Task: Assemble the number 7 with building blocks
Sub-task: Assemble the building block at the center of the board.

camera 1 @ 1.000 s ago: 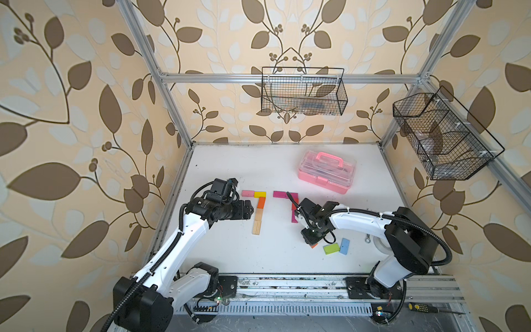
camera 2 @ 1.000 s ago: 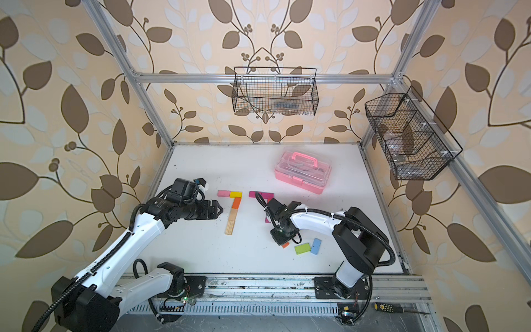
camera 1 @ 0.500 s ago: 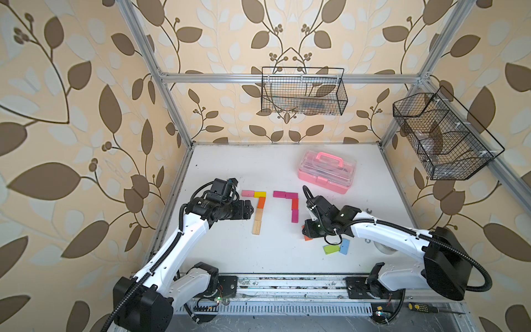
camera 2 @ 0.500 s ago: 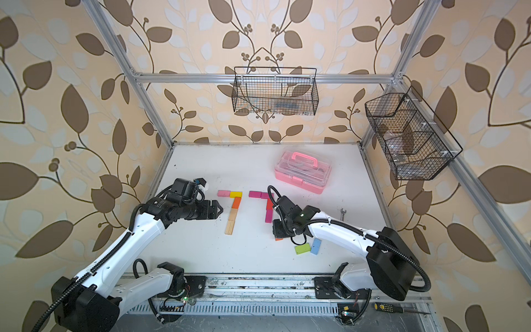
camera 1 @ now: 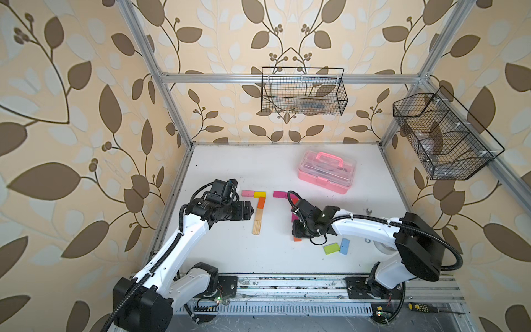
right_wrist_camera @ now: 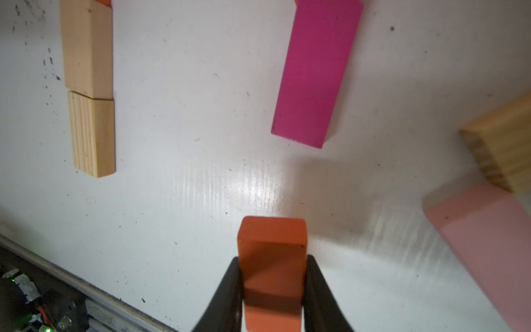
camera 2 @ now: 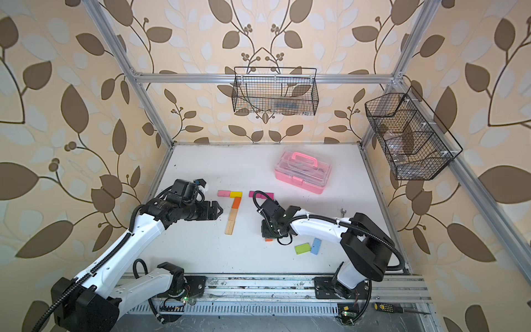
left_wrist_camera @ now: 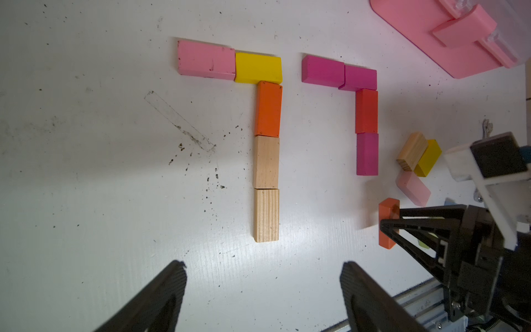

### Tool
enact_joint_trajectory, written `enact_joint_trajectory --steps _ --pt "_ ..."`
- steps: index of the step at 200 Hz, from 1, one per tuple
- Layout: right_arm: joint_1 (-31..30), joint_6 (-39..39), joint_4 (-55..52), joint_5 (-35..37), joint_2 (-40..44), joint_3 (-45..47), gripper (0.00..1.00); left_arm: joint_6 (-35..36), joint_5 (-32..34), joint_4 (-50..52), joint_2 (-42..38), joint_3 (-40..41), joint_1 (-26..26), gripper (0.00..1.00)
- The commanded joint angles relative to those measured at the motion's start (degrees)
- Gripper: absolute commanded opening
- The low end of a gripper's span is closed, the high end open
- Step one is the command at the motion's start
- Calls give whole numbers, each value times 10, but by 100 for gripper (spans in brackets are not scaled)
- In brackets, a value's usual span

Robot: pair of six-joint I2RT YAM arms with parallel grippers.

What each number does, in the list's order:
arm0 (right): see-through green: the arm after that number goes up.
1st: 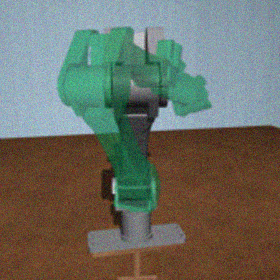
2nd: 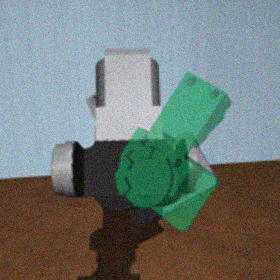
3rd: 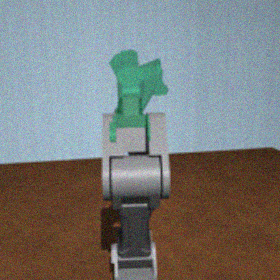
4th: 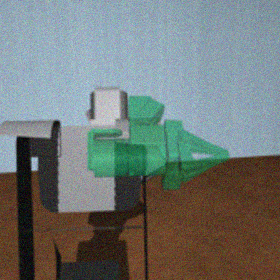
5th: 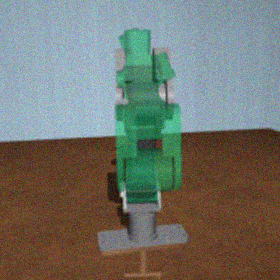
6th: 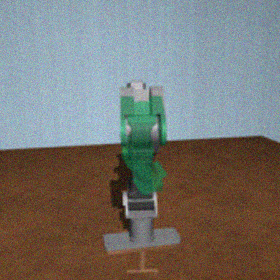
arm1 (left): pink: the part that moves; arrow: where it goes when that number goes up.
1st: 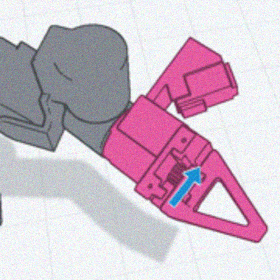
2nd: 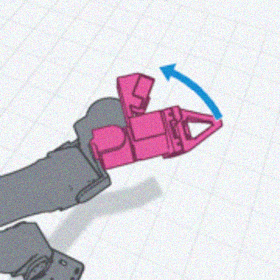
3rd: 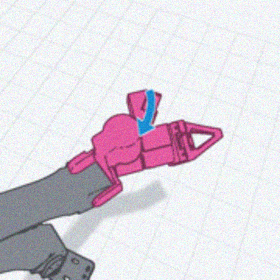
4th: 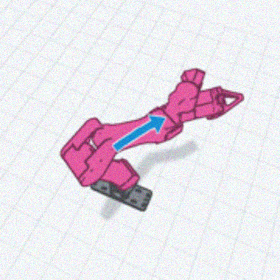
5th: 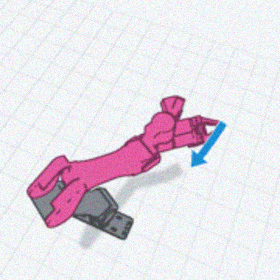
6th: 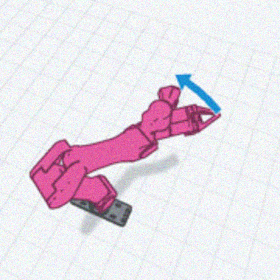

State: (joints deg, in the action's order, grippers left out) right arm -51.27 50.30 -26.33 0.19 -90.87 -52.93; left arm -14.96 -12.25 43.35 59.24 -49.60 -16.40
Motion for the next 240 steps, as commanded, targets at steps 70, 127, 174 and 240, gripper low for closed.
enact_joint_trajectory --steps 70,127,174,240 --pt "-3 31 -11 37 -48 -36 17 11 -14 -5 -12 1 8 87" --pt "-3 39 -7 35 -70 -36 18 11 -17 -5 -13 2 8 87" --pt "-3 44 0 32 -83 -36 19 13 -19 -5 -11 1 8 87" --pt "5 55 12 33 -88 -31 28 14 -21 -6 -11 2 8 87"
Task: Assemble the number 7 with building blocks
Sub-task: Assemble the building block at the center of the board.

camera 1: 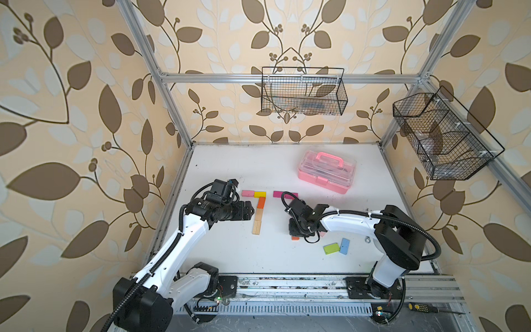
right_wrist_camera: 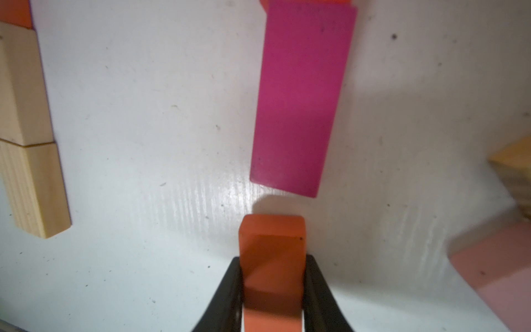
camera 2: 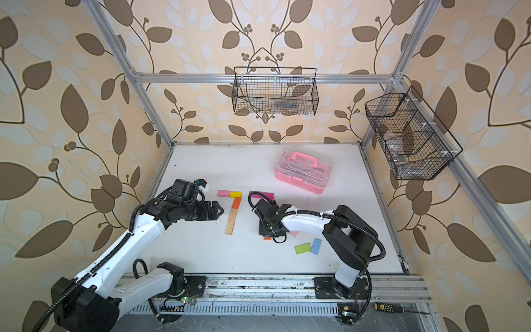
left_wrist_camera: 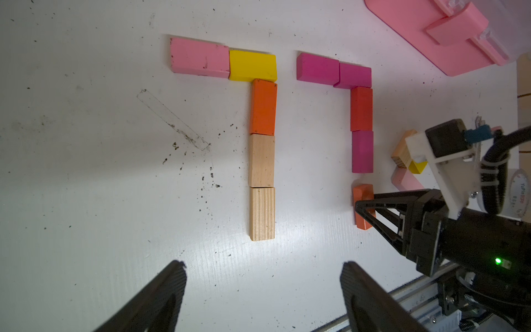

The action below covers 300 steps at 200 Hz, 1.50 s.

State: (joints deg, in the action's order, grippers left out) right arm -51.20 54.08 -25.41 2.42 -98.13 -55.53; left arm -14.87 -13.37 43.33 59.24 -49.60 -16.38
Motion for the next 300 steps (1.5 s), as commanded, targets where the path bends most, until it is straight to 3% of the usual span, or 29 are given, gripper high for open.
enact_joint_trajectory --steps 1,95,300 --pt "5 17 3 11 -15 -5 28 13 -10 -5 -11 2 7 87" --pt "11 27 9 11 -10 9 50 12 -11 -5 -13 2 7 87" --pt "13 22 -26 59 -54 -16 53 17 -40 -11 -18 2 7 88"
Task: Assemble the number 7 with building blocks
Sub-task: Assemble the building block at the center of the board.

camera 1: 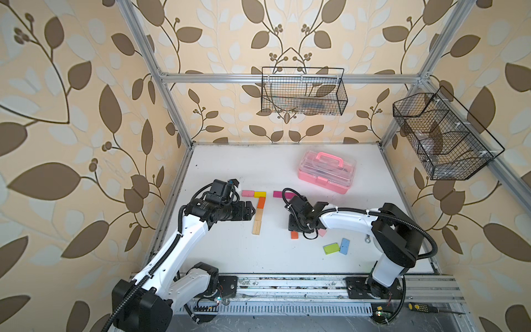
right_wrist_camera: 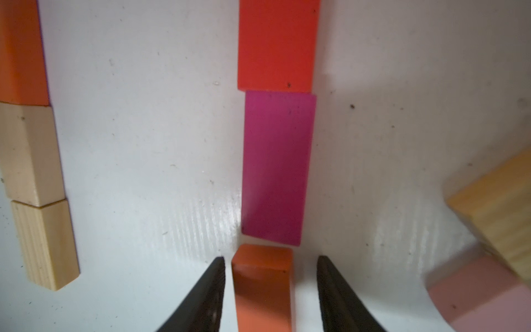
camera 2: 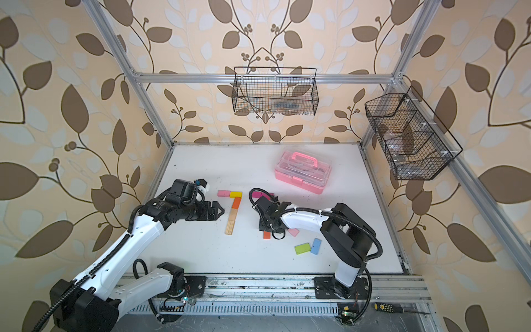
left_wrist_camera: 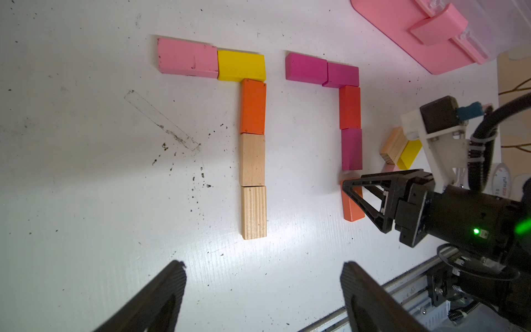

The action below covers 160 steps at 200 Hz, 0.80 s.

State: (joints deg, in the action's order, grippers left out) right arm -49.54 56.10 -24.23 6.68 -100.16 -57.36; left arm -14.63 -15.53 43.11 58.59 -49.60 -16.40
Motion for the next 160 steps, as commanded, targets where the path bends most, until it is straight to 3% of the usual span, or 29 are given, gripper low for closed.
enact_joint_trajectory --steps 1,112,140,160 --pt "-4 2 -38 17 -34 3 53 15 -19 -9 -11 2 8 88" --pt "-4 2 -38 23 -39 2 42 18 -26 -9 -13 2 8 88" --pt "-4 -1 -35 20 -39 3 43 17 -25 -9 -13 2 8 88" --pt "-3 -6 -30 16 -34 3 52 17 -24 -9 -13 2 8 88"
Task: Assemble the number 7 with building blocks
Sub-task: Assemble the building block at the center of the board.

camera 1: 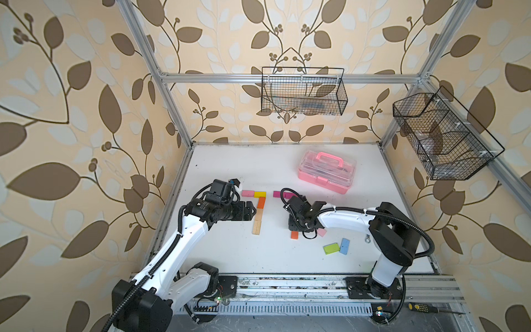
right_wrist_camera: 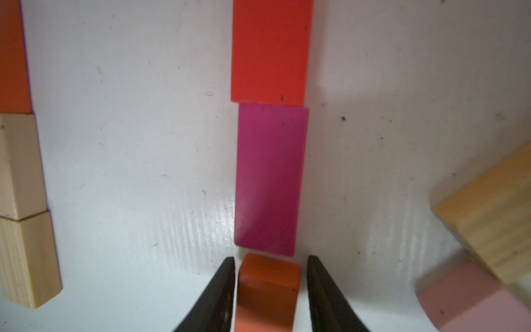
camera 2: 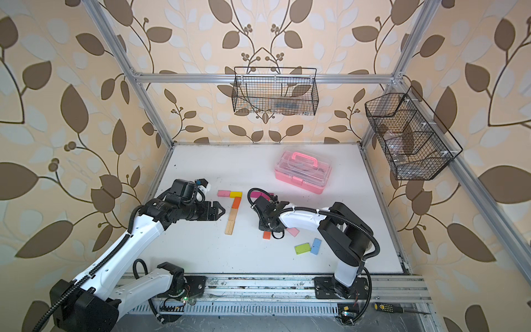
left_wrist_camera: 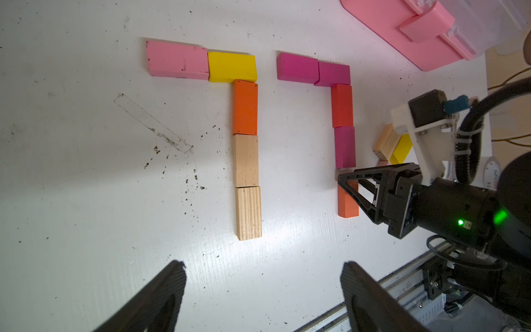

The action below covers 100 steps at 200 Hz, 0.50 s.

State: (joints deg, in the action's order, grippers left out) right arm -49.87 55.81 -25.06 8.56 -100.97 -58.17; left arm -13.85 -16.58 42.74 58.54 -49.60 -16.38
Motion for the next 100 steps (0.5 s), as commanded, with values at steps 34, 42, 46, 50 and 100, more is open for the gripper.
enact_joint_trajectory --steps 34,42,46,50,100 --pt "6 -4 -21 -4 -2 15 64 9 -14 -5 -11 1 7 88" --pt "6 -4 -19 -5 5 17 64 8 -14 -6 -10 2 7 88" --pt "7 -4 -17 -6 9 18 64 8 -14 -6 -11 2 7 88" --pt "7 -5 -15 -7 16 20 64 8 -14 -6 -11 3 7 88" --pt "35 -5 55 -62 142 78 66 7 -27 -6 -4 1 7 88"
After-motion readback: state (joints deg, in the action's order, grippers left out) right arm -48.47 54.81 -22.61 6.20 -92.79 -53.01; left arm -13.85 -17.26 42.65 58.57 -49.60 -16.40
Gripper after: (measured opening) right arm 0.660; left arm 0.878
